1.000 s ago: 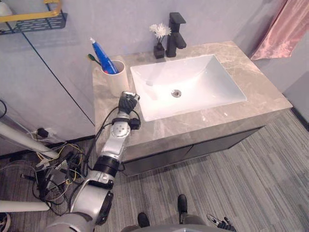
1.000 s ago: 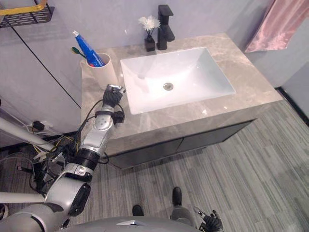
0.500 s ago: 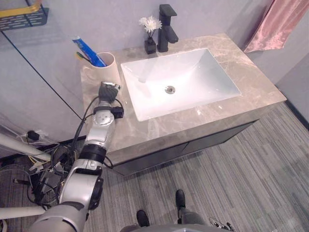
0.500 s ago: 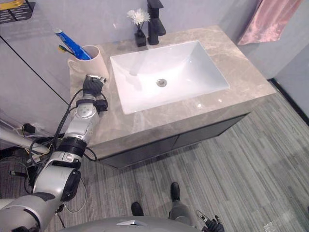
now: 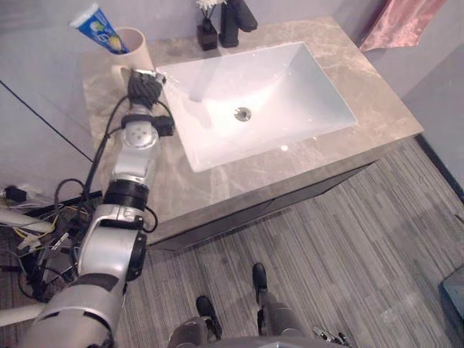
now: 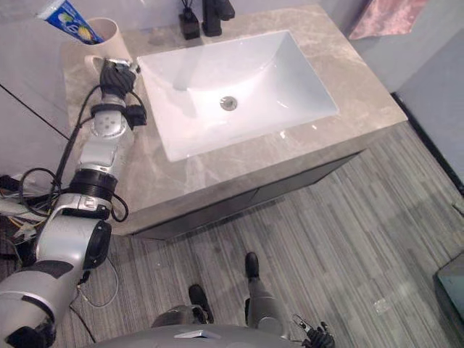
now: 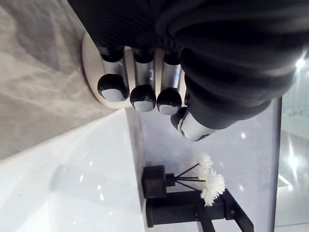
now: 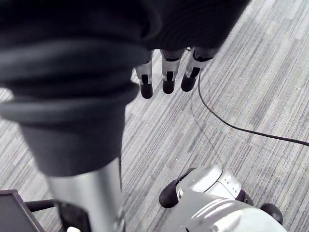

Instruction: Organize washtable

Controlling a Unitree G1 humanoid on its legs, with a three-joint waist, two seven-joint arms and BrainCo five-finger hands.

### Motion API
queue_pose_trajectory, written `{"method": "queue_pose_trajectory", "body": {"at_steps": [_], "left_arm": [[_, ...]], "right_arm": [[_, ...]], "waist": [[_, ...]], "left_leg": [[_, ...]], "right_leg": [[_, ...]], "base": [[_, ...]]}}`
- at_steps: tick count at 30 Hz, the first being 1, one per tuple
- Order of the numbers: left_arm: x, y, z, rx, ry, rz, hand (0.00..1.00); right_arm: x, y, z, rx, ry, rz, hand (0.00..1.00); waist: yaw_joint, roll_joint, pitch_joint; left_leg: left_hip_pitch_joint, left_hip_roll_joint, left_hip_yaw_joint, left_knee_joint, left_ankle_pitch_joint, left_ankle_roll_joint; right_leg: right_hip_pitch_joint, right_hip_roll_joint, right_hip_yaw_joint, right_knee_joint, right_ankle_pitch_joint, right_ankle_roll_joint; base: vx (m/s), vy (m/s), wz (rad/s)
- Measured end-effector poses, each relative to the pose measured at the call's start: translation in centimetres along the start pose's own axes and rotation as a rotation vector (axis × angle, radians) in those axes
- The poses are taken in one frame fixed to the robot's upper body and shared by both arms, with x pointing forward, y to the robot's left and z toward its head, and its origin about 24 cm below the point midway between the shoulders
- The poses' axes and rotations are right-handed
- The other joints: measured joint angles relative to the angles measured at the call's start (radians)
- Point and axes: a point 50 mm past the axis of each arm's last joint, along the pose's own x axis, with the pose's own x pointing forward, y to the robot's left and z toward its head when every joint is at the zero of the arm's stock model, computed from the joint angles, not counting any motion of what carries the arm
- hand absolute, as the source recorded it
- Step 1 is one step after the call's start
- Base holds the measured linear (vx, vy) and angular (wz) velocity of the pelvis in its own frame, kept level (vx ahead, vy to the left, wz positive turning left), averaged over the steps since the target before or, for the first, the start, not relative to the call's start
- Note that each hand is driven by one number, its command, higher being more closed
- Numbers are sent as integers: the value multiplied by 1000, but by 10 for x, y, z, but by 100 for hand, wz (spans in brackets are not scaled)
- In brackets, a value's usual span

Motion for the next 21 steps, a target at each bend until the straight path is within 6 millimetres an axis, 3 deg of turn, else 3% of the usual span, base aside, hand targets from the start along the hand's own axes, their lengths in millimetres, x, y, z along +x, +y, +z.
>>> {"method": "queue_pose_trajectory", "body": {"at_steps": [12, 18, 21], "left_arm": [[3, 14, 2, 23, -6, 33, 100], [-1, 38, -30, 146, 115, 90, 100], [-2, 49, -35, 206, 129, 107, 100]], "right_arm": [[-1, 5, -3, -24, 11, 28, 0], [-1, 4, -3, -23, 7, 26, 0], [-1, 4, -3, -23, 7, 25, 0]], "waist": [[-2, -18, 10], [0, -10, 17], [5, -6, 19]], "left_leg": [[-47, 19, -11, 100, -42, 13], [-13, 22, -13, 85, -36, 4], [-3, 22, -13, 67, -27, -2]], "right_leg": [[0, -1, 0, -3, 7, 3], [27, 6, -15, -6, 5, -1], [31, 7, -19, -7, 1, -8]], "base": [[-38, 16, 1], [-4, -2, 1], [2, -12, 0]]}}
